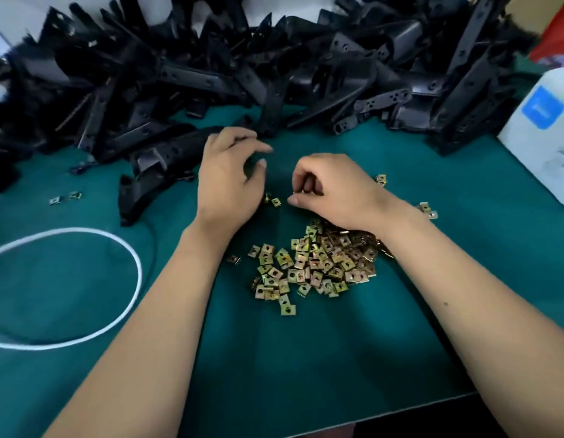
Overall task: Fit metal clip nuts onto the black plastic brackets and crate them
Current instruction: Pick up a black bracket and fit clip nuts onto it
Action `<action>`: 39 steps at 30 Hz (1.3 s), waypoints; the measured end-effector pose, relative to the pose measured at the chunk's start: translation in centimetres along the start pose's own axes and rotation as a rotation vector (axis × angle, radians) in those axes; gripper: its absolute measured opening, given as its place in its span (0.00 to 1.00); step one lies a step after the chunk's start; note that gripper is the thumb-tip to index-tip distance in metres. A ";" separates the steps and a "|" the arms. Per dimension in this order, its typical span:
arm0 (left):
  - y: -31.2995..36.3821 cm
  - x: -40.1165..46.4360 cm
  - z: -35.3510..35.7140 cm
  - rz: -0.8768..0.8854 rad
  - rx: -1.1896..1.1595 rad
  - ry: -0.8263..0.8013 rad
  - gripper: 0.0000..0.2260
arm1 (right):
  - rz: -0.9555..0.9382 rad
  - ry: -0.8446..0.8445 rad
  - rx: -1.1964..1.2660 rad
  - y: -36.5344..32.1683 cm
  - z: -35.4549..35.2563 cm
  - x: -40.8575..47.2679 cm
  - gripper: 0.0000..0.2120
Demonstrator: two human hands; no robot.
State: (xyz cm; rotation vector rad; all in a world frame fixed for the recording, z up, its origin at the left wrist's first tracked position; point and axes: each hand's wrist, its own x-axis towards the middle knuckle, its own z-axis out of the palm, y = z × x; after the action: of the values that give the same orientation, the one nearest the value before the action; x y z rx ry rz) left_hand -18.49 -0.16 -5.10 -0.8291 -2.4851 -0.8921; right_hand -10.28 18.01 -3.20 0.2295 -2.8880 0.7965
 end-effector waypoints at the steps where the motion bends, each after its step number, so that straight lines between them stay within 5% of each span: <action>1: 0.4 -0.2 -0.1 0.009 -0.059 0.041 0.10 | 0.003 0.033 0.044 0.3 0.1 -0.1 0.08; 9: 2.0 -1.2 0.2 0.080 -0.245 -0.126 0.07 | 0.136 0.239 0.348 1.0 0.7 0.4 0.08; 13: 1.1 -0.4 0.4 0.061 0.061 0.024 0.14 | 0.238 0.281 0.657 1.2 0.7 0.6 0.07; 16: 0.0 0.6 0.6 -0.083 0.218 -0.148 0.22 | 0.259 0.269 0.744 1.3 0.8 0.5 0.04; 19: -0.3 0.6 1.2 -0.150 0.165 -0.261 0.22 | 0.223 0.234 0.658 1.4 1.0 0.5 0.02; 25: 0.2 -0.1 0.2 -0.116 0.102 0.020 0.09 | 0.172 0.201 0.538 1.0 1.2 0.3 0.04; 30: 0.9 -0.8 -1.0 -0.306 -0.360 0.145 0.06 | 0.158 0.192 0.492 0.8 0.9 0.0 0.11; 34: 0.1 -0.5 -1.6 -0.119 -0.003 0.265 0.06 | 0.105 0.260 0.362 0.8 0.8 -0.2 0.10; 39: -0.7 -0.5 -0.9 -0.014 0.195 -0.088 0.19 | 0.051 0.183 0.058 0.8 0.7 -0.1 0.06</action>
State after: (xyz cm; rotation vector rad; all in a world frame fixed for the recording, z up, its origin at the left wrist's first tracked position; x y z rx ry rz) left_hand -18.40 -1.36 -5.01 -0.8014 -2.6050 -0.6163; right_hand -10.39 18.39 -4.19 0.0839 -2.7116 0.8622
